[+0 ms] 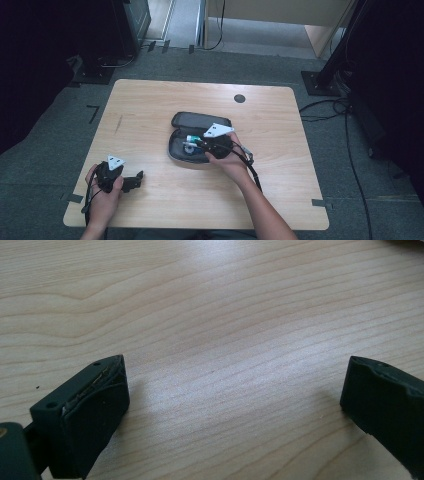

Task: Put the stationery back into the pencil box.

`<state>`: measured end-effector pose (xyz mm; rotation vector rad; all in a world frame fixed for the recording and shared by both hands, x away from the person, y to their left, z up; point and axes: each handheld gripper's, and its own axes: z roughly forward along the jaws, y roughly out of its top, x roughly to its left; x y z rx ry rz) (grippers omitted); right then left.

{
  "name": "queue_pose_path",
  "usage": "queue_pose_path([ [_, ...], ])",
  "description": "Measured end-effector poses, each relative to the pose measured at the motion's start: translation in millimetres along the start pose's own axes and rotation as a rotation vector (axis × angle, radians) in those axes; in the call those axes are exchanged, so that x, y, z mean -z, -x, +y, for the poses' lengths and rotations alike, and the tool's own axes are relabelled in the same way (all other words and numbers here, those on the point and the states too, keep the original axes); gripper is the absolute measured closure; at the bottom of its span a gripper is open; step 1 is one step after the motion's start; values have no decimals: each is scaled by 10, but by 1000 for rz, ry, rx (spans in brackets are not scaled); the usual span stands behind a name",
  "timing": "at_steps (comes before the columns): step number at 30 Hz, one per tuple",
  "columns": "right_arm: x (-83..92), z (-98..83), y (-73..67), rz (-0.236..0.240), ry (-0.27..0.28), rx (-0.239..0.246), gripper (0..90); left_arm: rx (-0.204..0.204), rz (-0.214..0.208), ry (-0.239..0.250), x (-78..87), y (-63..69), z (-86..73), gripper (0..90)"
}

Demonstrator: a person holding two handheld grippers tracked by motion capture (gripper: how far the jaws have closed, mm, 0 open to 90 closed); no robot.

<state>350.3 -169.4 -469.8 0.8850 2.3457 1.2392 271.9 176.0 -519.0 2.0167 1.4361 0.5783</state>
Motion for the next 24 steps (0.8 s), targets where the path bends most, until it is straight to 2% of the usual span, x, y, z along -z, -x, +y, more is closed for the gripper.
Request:
queue_pose_path([
  [6,74,-66,2,-12,-1,-36,535,0,0,0,0,0,0,0],
  [8,118,-81,-21,-46,1,-46,465,0,0,0,0,0,0,0],
  [13,229,-108,-33,-95,-3,-89,295,0,0,0,0,0,0,0],
  [16,287,-132,-45,-139,-17,-89,223,0,0,0,0,0,0,0],
  [19,365,-160,-55,-160,-25,-101,133,0,0,-1,0,0,0,0],
  [21,428,-178,-48,-177,-25,-113,116,-1,0,0,0,0,0,0],
  [24,518,-216,-21,-179,-30,-132,66,1,2,-1,0,2,1,0],
])
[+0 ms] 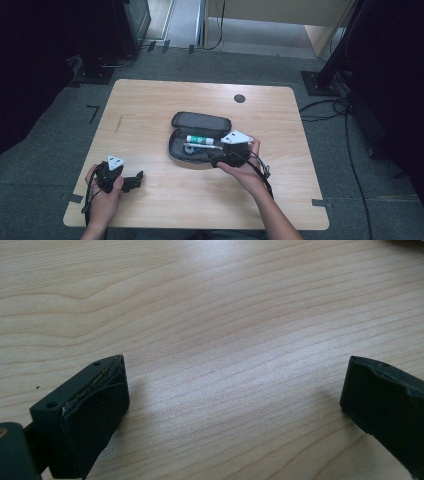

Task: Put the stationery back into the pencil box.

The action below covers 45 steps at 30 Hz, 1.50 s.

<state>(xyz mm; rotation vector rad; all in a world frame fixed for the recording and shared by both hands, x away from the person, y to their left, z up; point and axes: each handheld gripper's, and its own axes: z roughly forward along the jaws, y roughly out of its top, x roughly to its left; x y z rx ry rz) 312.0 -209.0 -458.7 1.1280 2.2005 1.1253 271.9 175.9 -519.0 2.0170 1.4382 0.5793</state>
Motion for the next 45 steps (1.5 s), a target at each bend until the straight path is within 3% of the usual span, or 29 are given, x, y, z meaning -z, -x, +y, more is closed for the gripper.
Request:
queue_pose_path([
  [11,303,-210,198,-3,-1,-25,0,16,14,2,-14,31,13,0],
  [22,631,-415,426,-27,26,-61,0,24,22,2,-16,51,16,0],
  [32,876,-799,668,-65,-4,-139,0,31,28,3,-14,60,14,0],
  [45,1125,-1248,929,-140,-64,-201,0,42,38,3,-11,72,10,0],
])
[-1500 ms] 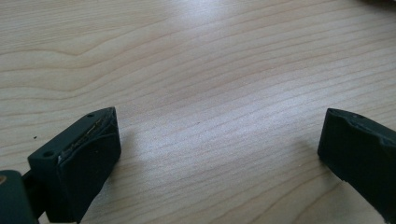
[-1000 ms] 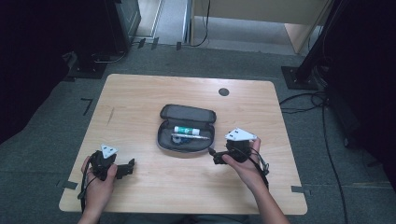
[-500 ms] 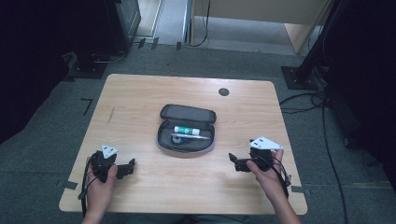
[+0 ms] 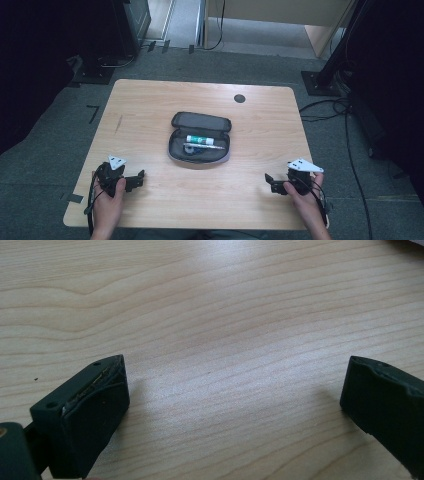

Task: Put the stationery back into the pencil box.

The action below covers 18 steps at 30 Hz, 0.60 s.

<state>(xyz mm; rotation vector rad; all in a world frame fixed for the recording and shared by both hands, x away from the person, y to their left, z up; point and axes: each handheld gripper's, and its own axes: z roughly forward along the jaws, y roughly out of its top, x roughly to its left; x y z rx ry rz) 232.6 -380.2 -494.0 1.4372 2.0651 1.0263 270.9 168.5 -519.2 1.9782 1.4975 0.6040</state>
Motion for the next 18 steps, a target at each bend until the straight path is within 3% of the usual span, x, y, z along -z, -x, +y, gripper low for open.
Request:
queue_pose_path([
  [9,48,-255,200,-58,-47,-75,0,2,1,1,1,2,-1,0],
  [15,-2,-381,221,-113,-91,-86,0,2,1,0,1,2,-1,0],
  [18,-19,-386,185,-139,-90,-69,0,2,1,0,1,2,-1,0],
])
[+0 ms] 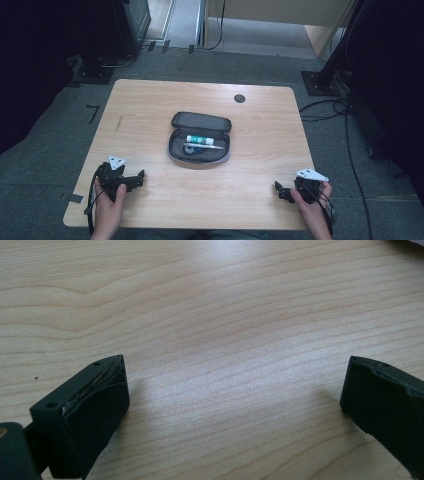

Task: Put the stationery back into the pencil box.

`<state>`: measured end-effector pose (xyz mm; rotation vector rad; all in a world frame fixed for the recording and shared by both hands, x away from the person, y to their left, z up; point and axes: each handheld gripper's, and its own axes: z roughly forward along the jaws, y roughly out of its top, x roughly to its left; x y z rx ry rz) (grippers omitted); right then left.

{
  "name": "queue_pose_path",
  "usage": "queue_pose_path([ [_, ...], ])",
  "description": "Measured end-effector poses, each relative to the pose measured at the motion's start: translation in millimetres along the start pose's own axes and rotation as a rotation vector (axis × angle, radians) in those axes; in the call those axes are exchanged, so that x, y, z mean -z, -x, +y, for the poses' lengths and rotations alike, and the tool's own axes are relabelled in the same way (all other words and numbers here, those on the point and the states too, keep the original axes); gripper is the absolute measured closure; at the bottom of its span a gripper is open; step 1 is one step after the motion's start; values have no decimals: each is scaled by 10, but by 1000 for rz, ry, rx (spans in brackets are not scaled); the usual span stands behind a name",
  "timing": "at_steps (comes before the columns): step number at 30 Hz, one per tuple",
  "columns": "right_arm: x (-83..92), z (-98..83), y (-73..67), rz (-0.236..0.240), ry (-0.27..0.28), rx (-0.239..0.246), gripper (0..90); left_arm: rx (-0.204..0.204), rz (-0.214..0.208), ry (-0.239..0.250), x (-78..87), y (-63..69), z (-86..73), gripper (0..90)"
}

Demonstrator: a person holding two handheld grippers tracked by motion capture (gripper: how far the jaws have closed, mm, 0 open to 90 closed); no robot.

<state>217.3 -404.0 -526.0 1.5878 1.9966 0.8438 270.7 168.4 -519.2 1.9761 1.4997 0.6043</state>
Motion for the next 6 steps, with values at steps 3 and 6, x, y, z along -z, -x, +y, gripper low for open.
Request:
queue_pose_path([
  [3,-4,0,-16,0,-1,0,0,0,0,1,0,1,-1,0],
  [6,-7,3,-13,-2,-2,-2,0,0,0,1,0,1,0,0],
])
